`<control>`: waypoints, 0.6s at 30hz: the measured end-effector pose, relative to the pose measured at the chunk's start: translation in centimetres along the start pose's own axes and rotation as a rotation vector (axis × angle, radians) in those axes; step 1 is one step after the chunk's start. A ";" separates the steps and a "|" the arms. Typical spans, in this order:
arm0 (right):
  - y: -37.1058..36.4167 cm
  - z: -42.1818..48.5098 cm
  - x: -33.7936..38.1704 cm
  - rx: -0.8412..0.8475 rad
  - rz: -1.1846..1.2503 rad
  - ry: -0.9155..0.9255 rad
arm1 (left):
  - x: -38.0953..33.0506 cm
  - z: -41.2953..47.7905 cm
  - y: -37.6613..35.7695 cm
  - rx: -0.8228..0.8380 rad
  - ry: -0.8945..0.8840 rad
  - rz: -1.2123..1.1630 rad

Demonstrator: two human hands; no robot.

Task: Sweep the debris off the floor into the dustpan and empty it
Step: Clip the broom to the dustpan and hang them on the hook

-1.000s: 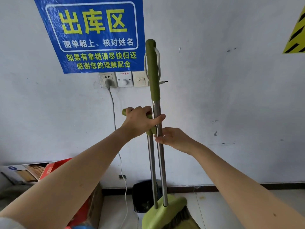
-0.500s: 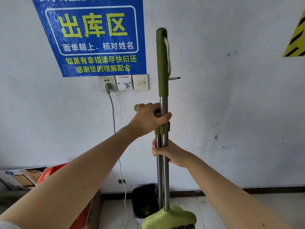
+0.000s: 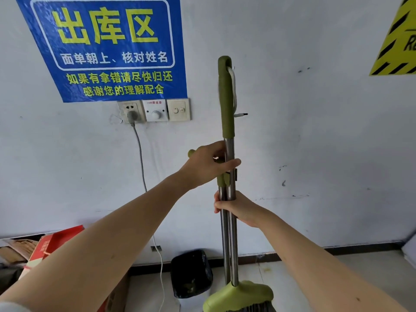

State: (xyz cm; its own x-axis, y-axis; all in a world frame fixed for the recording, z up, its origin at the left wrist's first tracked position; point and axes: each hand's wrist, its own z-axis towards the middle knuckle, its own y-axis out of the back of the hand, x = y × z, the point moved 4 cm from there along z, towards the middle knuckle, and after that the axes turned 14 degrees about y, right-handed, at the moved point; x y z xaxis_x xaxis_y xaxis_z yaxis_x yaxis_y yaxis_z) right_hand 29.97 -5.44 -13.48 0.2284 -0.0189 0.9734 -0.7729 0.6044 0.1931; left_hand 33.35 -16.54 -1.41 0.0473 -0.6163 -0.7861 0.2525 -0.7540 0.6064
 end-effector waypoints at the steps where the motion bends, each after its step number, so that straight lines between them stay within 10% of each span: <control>1: 0.5 -0.1 -0.2 0.007 -0.001 -0.007 | -0.3 0.2 -0.5 0.032 -0.004 -0.025; 12: 6.4 0.1 3.6 -0.074 0.033 0.002 | 0.2 2.8 -3.9 -0.017 -0.028 0.047; 18: 11.9 0.0 11.0 -0.244 0.489 0.176 | 0.7 3.9 -6.1 0.027 -0.042 0.148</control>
State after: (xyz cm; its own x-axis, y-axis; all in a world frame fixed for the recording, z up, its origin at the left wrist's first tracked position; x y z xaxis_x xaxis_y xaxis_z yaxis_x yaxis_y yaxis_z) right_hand 23.23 1.53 -0.42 -0.0101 0.4296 0.9030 -0.6591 0.6762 -0.3291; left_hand 28.08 -13.27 -5.19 0.0417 -0.7297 -0.6825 0.2192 -0.6598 0.7188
